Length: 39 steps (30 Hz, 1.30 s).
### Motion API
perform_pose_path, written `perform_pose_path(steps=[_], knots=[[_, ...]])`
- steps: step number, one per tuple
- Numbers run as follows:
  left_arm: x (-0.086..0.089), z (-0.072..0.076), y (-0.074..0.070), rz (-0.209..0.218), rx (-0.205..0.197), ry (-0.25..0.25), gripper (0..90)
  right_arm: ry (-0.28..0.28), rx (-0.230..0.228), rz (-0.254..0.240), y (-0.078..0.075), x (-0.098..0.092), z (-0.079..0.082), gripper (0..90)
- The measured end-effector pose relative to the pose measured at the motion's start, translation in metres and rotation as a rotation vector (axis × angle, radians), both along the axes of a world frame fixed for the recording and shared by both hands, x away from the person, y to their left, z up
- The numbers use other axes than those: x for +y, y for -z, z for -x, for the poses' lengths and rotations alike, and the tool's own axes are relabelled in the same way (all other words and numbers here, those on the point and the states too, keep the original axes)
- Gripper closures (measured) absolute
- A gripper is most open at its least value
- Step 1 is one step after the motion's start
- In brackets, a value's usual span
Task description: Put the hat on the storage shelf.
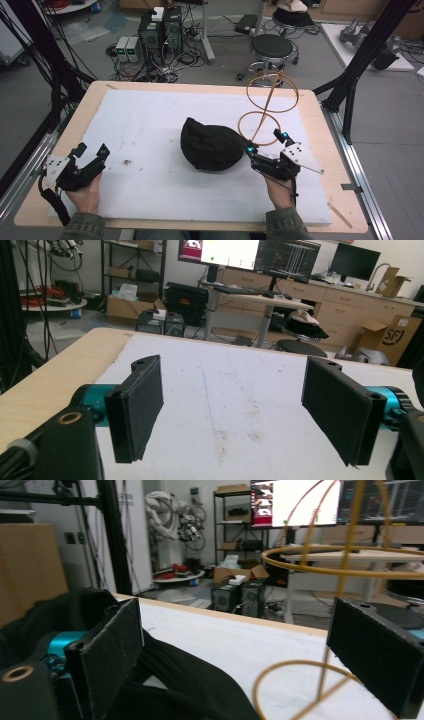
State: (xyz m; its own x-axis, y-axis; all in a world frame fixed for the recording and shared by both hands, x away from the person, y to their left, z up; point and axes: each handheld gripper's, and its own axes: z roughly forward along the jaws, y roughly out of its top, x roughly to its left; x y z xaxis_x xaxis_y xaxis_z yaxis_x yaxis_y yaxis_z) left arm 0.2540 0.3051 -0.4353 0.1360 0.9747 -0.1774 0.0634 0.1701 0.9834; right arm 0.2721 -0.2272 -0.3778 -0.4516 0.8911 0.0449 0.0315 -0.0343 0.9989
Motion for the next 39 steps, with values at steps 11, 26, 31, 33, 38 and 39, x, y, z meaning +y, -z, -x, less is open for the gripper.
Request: perform_pose_path(steps=[11,26,31,33,38,39], knots=[[0.000,-0.001,0.001,0.005,0.005,0.002,24.9,-0.106,0.029,0.027,0.002,0.018,-0.006,6.9],[0.001,-0.001,0.001,0.010,0.007,-0.003,24.9,-0.260,0.055,0.043,0.001,0.043,-0.008,6.9],[0.001,-0.002,0.001,0.007,0.010,-0.002,24.9,-0.296,0.062,0.069,0.002,0.053,-0.011,6.9],[0.001,-0.001,0.001,0.006,0.010,-0.001,25.0,-0.300,0.063,0.076,0.002,0.055,-0.013,6.9],[0.001,-0.001,0.001,0.006,0.008,-0.002,25.0,-0.315,0.071,0.086,0.003,0.060,-0.015,6.9],[0.001,-0.001,0.001,0.006,0.010,-0.002,25.0,-0.315,0.071,0.086,0.003,0.060,-0.015,6.9]])
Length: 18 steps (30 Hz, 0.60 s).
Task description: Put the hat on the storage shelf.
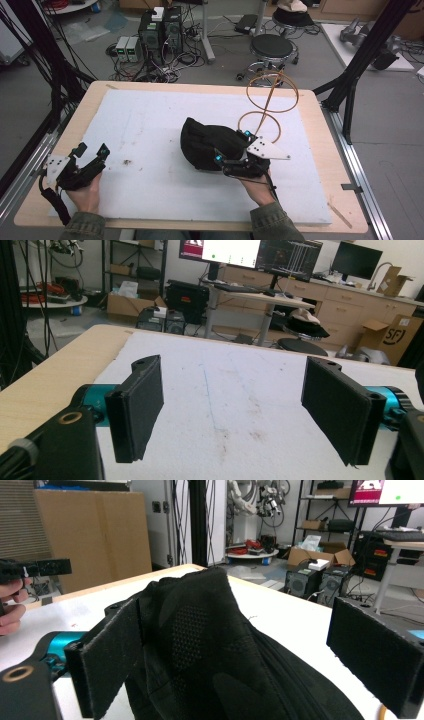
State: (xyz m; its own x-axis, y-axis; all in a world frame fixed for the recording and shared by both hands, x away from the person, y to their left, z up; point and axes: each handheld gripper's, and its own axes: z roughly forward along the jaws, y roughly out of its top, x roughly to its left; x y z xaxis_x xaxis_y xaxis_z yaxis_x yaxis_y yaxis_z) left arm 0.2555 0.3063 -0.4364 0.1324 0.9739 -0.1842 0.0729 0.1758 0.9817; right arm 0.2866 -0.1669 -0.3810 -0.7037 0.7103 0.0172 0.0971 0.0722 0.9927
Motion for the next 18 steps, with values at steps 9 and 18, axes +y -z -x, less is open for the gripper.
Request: perform_pose_path(steps=[9,18], knots=[[0.000,0.000,0.000,-0.001,0.001,-0.003,25.2,-0.009,-0.004,0.045,0.000,0.014,-0.002,7.2],[0.000,0.000,0.000,-0.002,0.009,-0.010,25.8,-0.043,-0.004,0.123,0.001,0.019,0.002,35.8]])
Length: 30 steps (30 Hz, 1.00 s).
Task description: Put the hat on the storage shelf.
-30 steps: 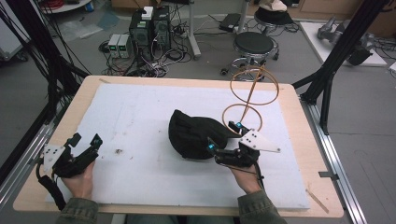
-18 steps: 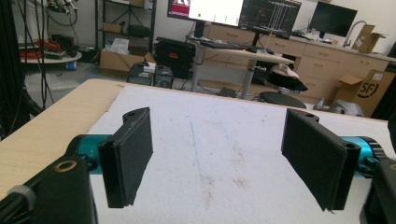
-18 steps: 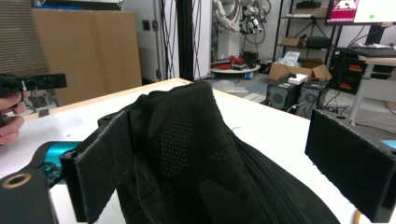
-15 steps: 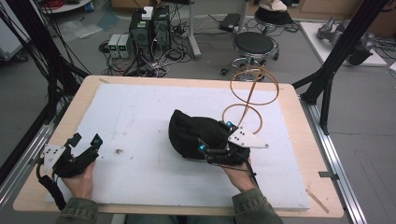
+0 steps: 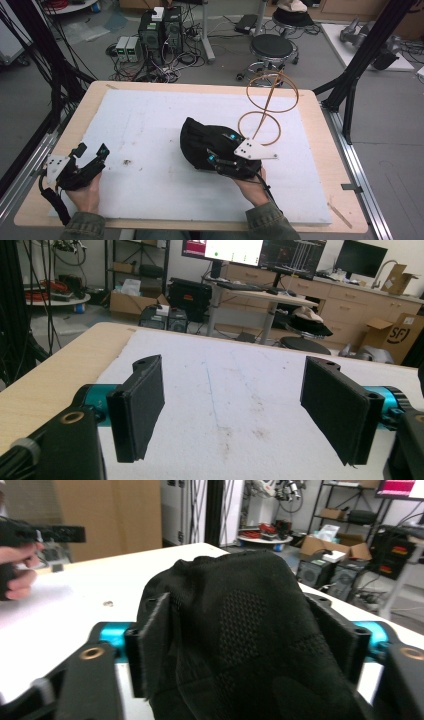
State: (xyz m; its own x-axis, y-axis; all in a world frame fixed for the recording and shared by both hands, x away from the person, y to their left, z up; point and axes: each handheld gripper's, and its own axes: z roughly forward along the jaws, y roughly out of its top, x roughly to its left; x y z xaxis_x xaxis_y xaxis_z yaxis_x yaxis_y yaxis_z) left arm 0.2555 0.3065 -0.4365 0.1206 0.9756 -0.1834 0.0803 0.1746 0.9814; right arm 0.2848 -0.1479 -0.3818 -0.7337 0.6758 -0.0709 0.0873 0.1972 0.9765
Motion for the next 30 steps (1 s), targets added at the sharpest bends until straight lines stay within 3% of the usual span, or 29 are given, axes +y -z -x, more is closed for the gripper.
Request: perform_pose_path(steps=[1,5,7,8,9,11,30], knots=[[0.000,0.000,0.000,0.000,0.000,0.000,25.8,0.000,0.000,0.000,0.000,0.000,0.000,35.8],[-0.001,-0.001,0.000,-0.005,0.005,-0.001,25.9,0.012,-0.005,0.018,-0.002,-0.003,0.001,59.2],[-0.001,0.000,0.000,-0.008,0.006,0.000,25.9,0.008,-0.010,0.017,-0.002,-0.003,0.002,67.9],[-0.001,0.000,0.000,-0.008,0.006,0.000,25.9,0.008,-0.010,0.017,-0.002,-0.003,0.002,67.9],[0.000,0.000,0.000,-0.008,0.007,0.000,25.9,0.000,-0.009,0.021,-0.002,-0.003,0.002,77.9],[0.000,0.000,0.000,-0.008,0.006,0.001,25.9,-0.004,-0.005,0.016,-0.002,-0.003,0.002,82.4],[-0.002,-0.001,0.000,-0.020,0.005,0.004,25.9,-0.001,0.037,-0.080,-0.009,-0.012,-0.005,83.9]])
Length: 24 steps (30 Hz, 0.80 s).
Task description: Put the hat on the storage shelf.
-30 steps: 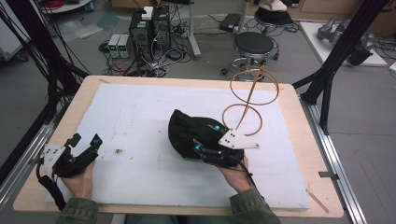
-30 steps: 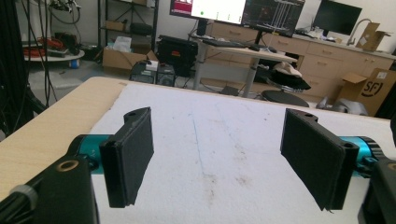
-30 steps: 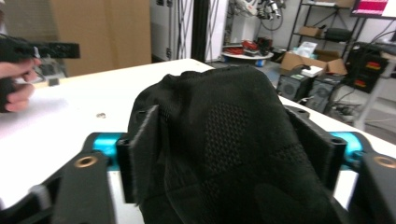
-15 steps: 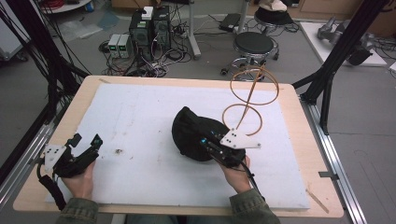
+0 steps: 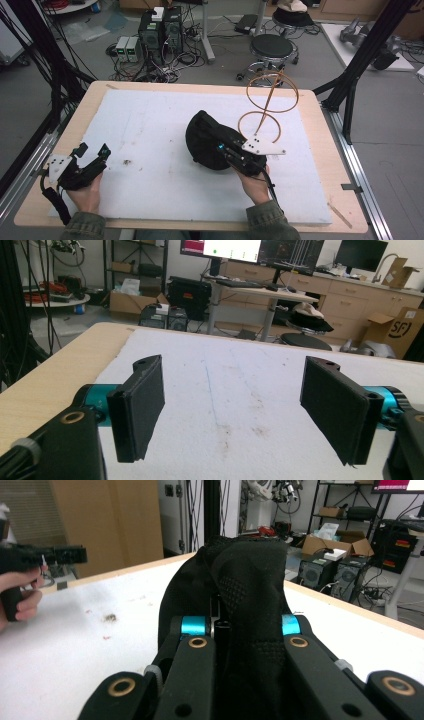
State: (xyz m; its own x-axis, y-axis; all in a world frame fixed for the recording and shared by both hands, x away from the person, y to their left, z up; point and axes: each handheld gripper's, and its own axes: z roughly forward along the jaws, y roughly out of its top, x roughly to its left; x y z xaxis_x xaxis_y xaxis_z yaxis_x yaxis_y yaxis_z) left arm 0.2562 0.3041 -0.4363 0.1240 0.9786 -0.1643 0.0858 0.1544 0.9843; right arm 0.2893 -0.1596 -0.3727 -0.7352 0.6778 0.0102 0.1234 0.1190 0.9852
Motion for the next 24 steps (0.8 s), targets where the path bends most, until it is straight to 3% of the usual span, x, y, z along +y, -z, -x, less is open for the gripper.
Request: perform_pose_path(steps=[7,10,17,24], knots=[[0.000,0.000,0.000,0.004,-0.001,0.002,25.9,0.010,-0.011,-0.003,-0.011,0.001,0.000,82.2],[0.000,0.000,0.000,0.004,0.000,0.003,25.9,0.049,-0.039,-0.026,-0.019,0.003,0.002,79.7],[0.000,0.000,0.000,0.007,-0.002,0.005,25.9,0.076,-0.031,-0.066,-0.031,0.004,0.000,79.7],[-0.003,-0.001,0.000,0.005,-0.001,0.013,25.9,0.086,-0.053,-0.091,-0.044,0.008,-0.002,78.9]])
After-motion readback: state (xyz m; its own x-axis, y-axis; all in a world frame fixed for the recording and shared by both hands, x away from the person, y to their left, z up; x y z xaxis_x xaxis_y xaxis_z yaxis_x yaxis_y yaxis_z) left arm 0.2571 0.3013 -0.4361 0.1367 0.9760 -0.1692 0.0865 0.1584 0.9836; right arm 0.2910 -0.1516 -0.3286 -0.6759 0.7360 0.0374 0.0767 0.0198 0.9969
